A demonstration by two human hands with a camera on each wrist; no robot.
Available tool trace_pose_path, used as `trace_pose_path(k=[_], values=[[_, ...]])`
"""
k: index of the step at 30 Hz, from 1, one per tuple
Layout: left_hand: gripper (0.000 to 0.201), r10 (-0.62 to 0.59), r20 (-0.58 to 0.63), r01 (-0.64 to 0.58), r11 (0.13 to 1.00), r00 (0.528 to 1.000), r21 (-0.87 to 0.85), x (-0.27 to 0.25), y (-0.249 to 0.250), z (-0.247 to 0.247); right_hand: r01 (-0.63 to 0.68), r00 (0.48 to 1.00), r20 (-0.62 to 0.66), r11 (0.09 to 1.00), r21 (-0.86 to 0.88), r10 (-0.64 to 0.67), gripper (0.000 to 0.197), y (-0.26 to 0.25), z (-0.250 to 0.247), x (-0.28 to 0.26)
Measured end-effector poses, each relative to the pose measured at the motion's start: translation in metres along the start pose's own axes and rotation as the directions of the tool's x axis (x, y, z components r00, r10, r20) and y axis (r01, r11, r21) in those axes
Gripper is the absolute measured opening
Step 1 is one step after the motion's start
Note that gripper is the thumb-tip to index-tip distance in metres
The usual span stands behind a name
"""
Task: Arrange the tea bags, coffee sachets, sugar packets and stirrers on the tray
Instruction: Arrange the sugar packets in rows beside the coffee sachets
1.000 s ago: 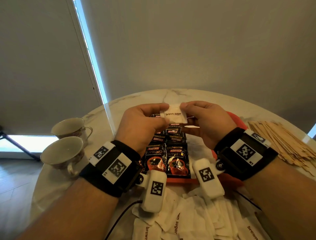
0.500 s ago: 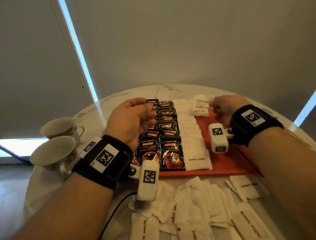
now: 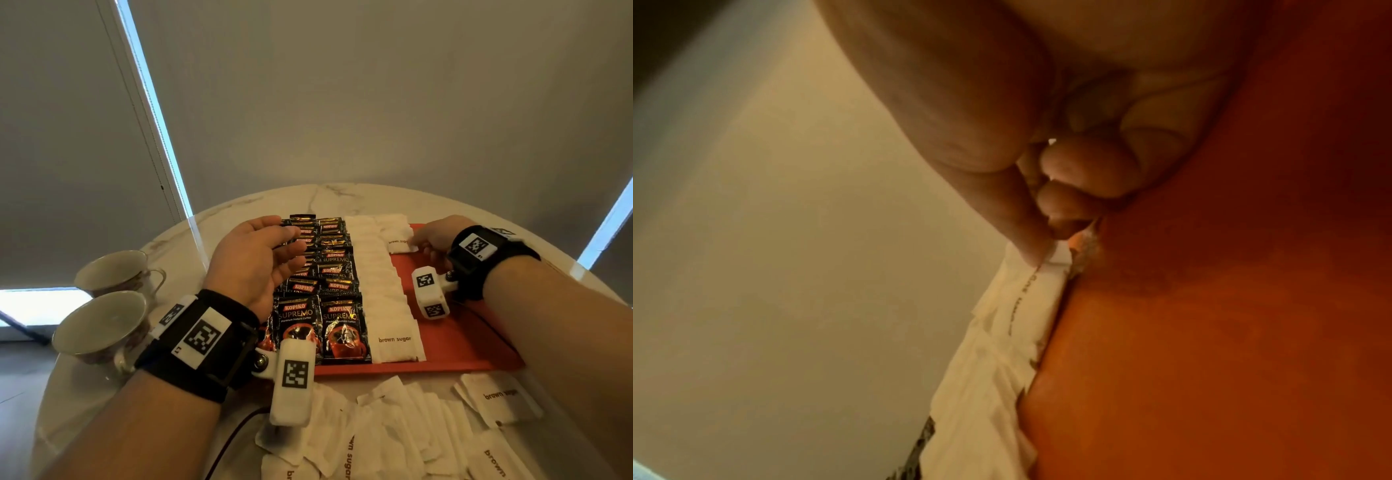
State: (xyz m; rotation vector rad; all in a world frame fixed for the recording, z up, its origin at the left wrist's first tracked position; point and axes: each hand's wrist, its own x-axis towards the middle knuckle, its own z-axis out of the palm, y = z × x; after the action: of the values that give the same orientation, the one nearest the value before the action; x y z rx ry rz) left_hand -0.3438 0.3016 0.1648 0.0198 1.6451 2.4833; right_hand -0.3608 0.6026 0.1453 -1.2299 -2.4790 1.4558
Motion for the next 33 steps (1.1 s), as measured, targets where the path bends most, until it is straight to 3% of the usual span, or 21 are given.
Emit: trace_pose_path(k=[5, 8, 9, 12, 14, 18, 21, 29, 33], values=[[0.023, 0.000, -0.002, 0.000, 1.000, 1.000, -0.006, -0.001, 0.001, 0.001, 0.057, 0.998, -0.002, 0.993, 0.100, -0.057, 0.020, 0.006, 0.000, 0.013], [0.022, 0.001, -0.002, -0.001, 1.000, 1.000, -0.010, -0.001, 0.002, 0.001, 0.074, 0.997, 0.007, 0.970, 0.232, -0.078, 0.043, 0.013, 0.002, 0.031], [0.022, 0.002, 0.001, -0.002, 1.000, 1.000, -0.006, -0.001, 0.002, 0.001, 0.071, 0.997, 0.016, 0.962, 0.264, -0.078, 0.042, 0.011, 0.006, 0.023], [0.022, 0.007, 0.007, -0.007, 1.000, 1.000, 0.010, -0.002, 0.001, 0.001, 0.033, 0.994, 0.092, 0.969, 0.245, -0.057, 0.014, 0.001, 0.013, -0.009], [0.022, 0.007, 0.008, -0.007, 1.000, 1.000, 0.013, -0.003, 0.001, 0.001, 0.055, 0.996, 0.050, 0.963, 0.263, -0.070, 0.011, 0.001, 0.011, -0.005], [0.023, 0.009, 0.001, -0.009, 1.000, 1.000, 0.014, -0.002, 0.001, 0.001, 0.148, 0.989, -0.068, 0.851, 0.505, -0.131, 0.007, -0.002, 0.006, 0.004], [0.023, 0.009, 0.003, -0.009, 1.000, 1.000, 0.018, -0.002, 0.000, 0.001, 0.139, 0.990, -0.061, 0.791, 0.596, -0.128, 0.026, -0.005, 0.006, 0.005], [0.025, -0.007, -0.009, 0.007, 0.999, 1.000, 0.034, 0.004, -0.002, -0.002, 0.145, 0.985, -0.015, 0.785, 0.602, -0.171, 0.025, -0.014, 0.013, -0.004], [0.022, -0.039, 0.021, 0.039, 0.999, 0.999, 0.023, 0.000, 0.005, -0.002, 0.235, 0.970, -0.075, 0.812, 0.535, -0.231, 0.049, -0.017, 0.003, -0.016]])
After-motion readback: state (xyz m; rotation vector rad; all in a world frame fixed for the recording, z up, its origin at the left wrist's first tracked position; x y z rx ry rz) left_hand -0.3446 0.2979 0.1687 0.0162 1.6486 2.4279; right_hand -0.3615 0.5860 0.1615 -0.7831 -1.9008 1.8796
